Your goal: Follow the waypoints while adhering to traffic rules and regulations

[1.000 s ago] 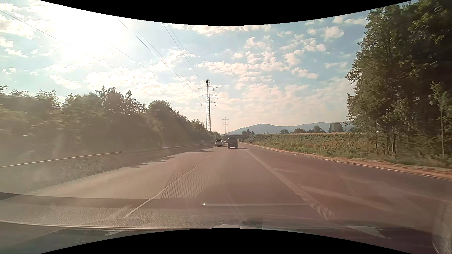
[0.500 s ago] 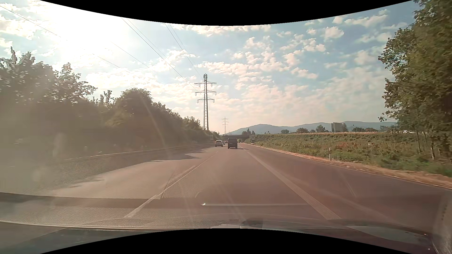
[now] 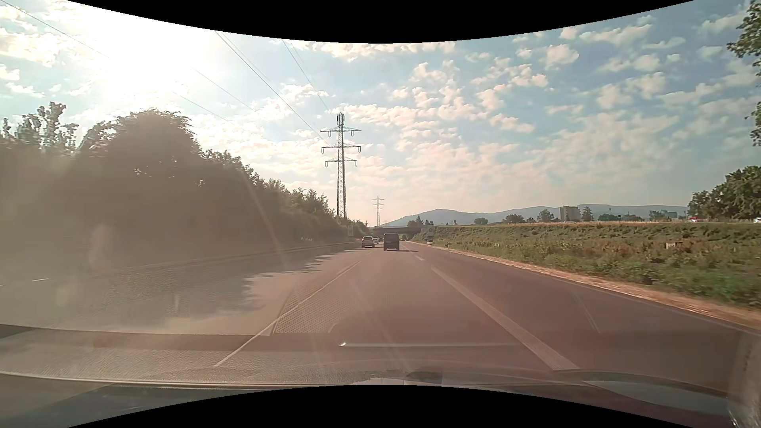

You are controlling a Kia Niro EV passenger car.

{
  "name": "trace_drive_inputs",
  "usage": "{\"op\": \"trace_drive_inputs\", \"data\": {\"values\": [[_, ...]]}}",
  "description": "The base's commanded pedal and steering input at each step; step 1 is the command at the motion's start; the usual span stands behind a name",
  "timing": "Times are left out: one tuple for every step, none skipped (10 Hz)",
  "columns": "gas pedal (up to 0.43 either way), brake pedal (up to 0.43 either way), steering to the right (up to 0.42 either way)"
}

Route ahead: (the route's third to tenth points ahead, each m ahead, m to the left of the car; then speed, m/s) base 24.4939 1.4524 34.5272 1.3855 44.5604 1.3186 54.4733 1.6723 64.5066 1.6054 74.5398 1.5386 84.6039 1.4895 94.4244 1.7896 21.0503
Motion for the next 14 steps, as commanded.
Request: {"op": "trace_drive_inputs", "data": {"values": [[0.13, 0.0, 0.001], [0.13, 0.0, 0.001], [0.13, 0.0, 0.001], [0.13, 0.0, 0.001], [0.13, 0.0, 0.001], [0.13, 0.0, 0.001], [0.13, 0.0, 0.001], [0.13, 0.0, 0.001], [0.138, 0.0, 0.002], [0.138, 0.0, 0.001], [0.138, 0.0, 0.001], [0.138, 0.0, 0.001], [0.15, 0.0, 0.001], [0.15, 0.0, 0.001]]}}
